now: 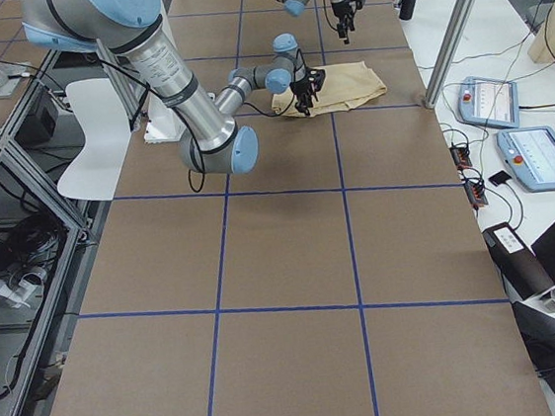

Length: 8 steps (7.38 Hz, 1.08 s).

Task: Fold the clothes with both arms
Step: 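Move the right gripper down onto the shirt's collar edge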

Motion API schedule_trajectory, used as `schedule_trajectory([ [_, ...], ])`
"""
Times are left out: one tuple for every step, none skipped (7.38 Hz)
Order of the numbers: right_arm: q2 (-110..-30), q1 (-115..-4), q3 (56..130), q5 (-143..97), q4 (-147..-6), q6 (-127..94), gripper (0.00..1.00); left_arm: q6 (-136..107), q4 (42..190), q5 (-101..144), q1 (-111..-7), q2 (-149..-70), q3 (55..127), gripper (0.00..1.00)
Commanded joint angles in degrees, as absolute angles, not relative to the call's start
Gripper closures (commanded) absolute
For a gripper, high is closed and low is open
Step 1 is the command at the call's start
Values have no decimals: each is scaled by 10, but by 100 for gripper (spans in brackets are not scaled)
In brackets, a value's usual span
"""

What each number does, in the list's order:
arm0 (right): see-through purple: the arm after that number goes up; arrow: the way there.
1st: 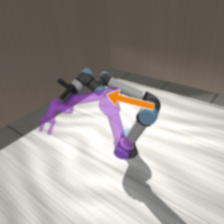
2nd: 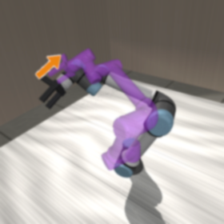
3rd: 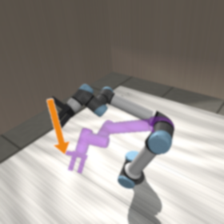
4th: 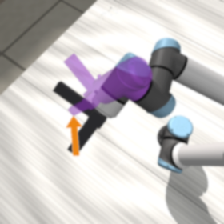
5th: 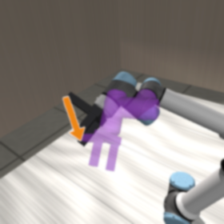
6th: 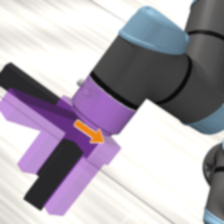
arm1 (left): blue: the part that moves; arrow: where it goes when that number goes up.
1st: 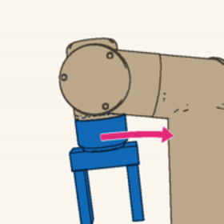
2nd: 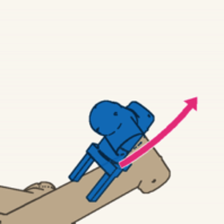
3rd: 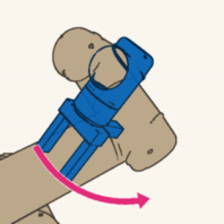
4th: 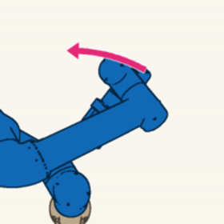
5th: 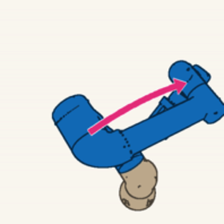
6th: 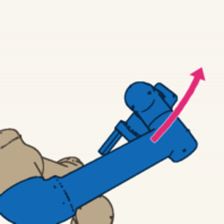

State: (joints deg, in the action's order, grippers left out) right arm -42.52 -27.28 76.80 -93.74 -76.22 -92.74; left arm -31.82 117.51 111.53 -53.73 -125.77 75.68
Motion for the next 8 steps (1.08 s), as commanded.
schedule_trajectory([
  [-425, -271, 768, -936, -778, -925, 52, -318, 1175, 1115, -537, -1258, 757, 0],
  [-426, -271, 768, -936, -779, -922, 58, -319, 1175, 1115, -537, -1258, 757, 0],
  [-425, -271, 768, -936, -778, -923, 91, -326, 1175, 1115, -537, -1258, 758, 0],
  [-426, -271, 768, -936, -778, -926, 100, -330, 1175, 1115, -537, -1257, 759, 0],
  [-425, -272, 768, -937, -778, -926, 100, -330, 1175, 1115, -536, -1258, 759, 0],
  [-426, -275, 774, -940, -778, -925, 100, -330, 1175, 1115, -536, -1258, 760, 0],
  [-448, -277, 800, -942, -779, -925, 100, -330, 1175, 1115, -533, -1257, 759, 0],
  [-511, -277, 879, -942, -779, -925, 100, -330, 1175, 1115, -532, -1258, 760, 0],
])
